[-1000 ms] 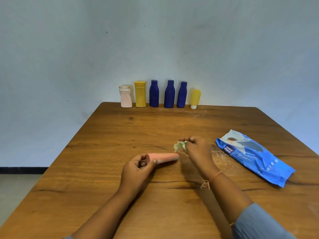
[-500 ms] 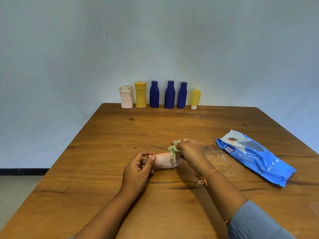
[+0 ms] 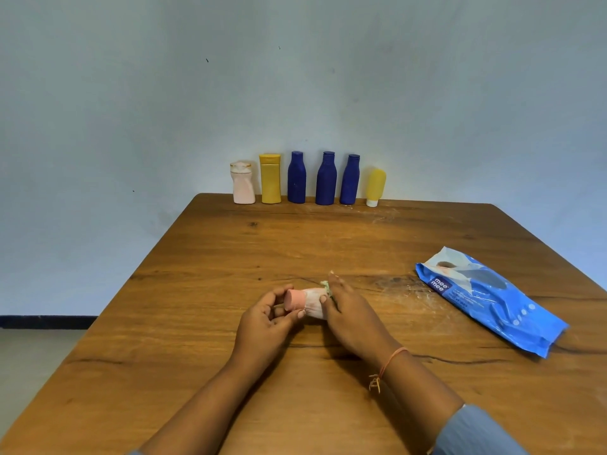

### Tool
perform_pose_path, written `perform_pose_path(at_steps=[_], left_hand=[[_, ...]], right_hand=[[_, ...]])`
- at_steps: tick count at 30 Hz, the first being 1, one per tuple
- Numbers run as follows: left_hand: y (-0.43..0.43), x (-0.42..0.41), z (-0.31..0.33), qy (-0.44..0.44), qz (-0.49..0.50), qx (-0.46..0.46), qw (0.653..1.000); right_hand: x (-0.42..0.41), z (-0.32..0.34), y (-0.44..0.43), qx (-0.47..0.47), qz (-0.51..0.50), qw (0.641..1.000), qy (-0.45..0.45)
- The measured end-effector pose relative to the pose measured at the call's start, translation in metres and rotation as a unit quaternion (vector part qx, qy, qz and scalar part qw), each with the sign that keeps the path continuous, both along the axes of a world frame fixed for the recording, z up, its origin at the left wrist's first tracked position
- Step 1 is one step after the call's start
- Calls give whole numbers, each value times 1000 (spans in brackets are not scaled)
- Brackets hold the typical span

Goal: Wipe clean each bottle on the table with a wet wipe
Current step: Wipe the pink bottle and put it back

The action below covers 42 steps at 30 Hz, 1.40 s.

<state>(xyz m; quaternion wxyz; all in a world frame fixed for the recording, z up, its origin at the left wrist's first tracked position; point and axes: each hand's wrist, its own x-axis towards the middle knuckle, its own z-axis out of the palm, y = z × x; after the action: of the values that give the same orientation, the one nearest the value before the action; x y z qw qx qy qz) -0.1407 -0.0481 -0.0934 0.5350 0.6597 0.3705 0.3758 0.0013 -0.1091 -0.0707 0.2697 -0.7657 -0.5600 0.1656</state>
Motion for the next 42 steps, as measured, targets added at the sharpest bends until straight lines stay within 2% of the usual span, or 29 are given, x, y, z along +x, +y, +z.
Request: perform_pose_path(at_steps=[4, 11, 15, 21, 27, 30, 33, 37, 39, 42], left_hand=[[-3, 0, 4, 15, -9, 40, 999], [-3, -1, 1, 59, 8, 55, 997], [-3, 0, 0, 57, 5, 46, 997], [-5, 2, 3, 52, -8, 51, 997], [-4, 3, 4, 64, -8, 66, 996], [-5, 3, 4, 75, 1, 69, 995], [-4, 1, 4, 100, 6, 98, 990], [-2, -1, -1, 129, 30, 121, 984], [1, 1, -5, 128, 37, 94, 987], [1, 5, -5, 112, 31, 62, 991]], right_hand=[[-1, 5, 0, 40, -10, 999, -18], [-39, 11, 4, 66, 123, 984, -113], [-21, 3, 1, 60, 117, 978, -165], [27, -3, -1, -31, -45, 995, -80], [-4, -16, -2, 78, -110, 990, -36], [-21, -10, 0, 99, -77, 992, -30], [-52, 0, 4, 113, 14, 993, -13], [-59, -7, 6, 114, 94, 987, -58], [-37, -9, 3, 114, 100, 985, -79], [-1, -12, 1, 94, 39, 990, -97]])
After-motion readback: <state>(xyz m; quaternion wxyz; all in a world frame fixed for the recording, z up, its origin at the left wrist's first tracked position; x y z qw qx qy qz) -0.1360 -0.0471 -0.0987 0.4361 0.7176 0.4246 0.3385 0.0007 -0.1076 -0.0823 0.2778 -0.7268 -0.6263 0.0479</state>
